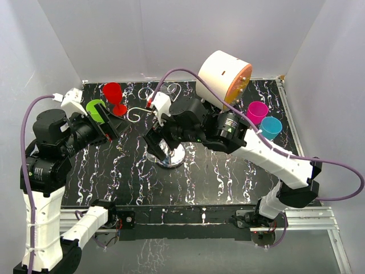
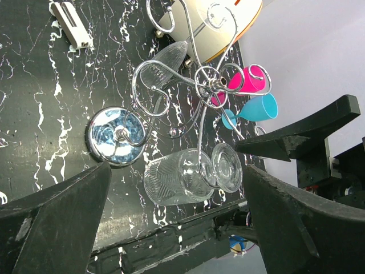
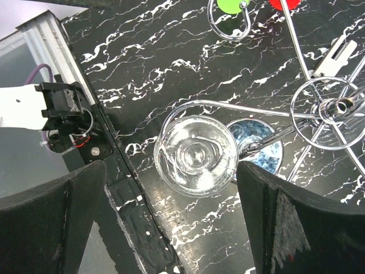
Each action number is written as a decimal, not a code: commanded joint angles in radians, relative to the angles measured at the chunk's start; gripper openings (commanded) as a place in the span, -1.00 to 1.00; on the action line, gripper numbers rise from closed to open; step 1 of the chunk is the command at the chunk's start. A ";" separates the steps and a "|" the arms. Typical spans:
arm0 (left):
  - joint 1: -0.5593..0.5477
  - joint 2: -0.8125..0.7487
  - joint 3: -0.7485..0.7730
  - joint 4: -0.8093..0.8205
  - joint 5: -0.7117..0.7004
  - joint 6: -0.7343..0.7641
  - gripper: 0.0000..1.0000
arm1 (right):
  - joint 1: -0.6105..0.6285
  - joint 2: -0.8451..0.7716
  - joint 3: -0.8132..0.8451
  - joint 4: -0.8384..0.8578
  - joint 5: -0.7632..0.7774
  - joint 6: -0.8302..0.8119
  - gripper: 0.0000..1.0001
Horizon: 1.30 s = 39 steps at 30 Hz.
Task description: Take the wine glass off the wine glass rack
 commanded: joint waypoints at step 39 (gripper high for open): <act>-0.005 -0.003 -0.008 0.013 -0.010 0.023 0.97 | 0.021 0.035 0.024 0.078 0.134 -0.081 0.32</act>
